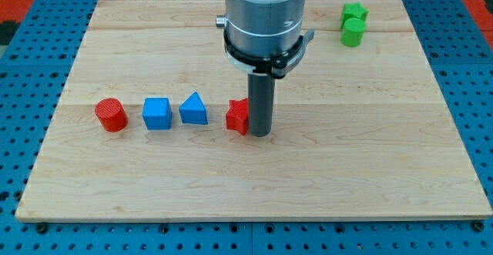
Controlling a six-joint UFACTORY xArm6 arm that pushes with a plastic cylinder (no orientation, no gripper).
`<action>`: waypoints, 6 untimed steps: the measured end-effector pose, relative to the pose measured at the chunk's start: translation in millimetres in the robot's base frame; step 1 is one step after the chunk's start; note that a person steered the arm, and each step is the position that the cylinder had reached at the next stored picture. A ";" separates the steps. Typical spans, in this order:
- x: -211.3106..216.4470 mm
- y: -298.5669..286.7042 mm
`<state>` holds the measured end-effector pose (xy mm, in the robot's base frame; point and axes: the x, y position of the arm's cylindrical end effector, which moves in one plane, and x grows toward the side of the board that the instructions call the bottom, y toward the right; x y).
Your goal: Push the red star right to the blue triangle
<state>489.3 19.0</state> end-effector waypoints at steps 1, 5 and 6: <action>-10.1 15.5; 25.2 -10.5; 15.6 -16.1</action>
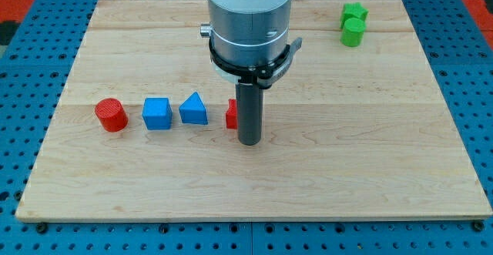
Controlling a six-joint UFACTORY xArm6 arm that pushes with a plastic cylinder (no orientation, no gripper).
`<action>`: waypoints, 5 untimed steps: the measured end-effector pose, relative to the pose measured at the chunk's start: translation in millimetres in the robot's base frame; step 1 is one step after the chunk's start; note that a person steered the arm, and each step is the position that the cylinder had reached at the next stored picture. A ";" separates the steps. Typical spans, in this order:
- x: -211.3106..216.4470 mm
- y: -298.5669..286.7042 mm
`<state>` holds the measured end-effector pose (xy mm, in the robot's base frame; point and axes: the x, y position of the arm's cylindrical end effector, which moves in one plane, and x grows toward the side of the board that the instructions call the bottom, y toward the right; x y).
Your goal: Push the red star right to the blue triangle
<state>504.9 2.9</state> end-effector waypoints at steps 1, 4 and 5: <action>-15.7 17.9; -0.2 -0.2; -0.2 -3.6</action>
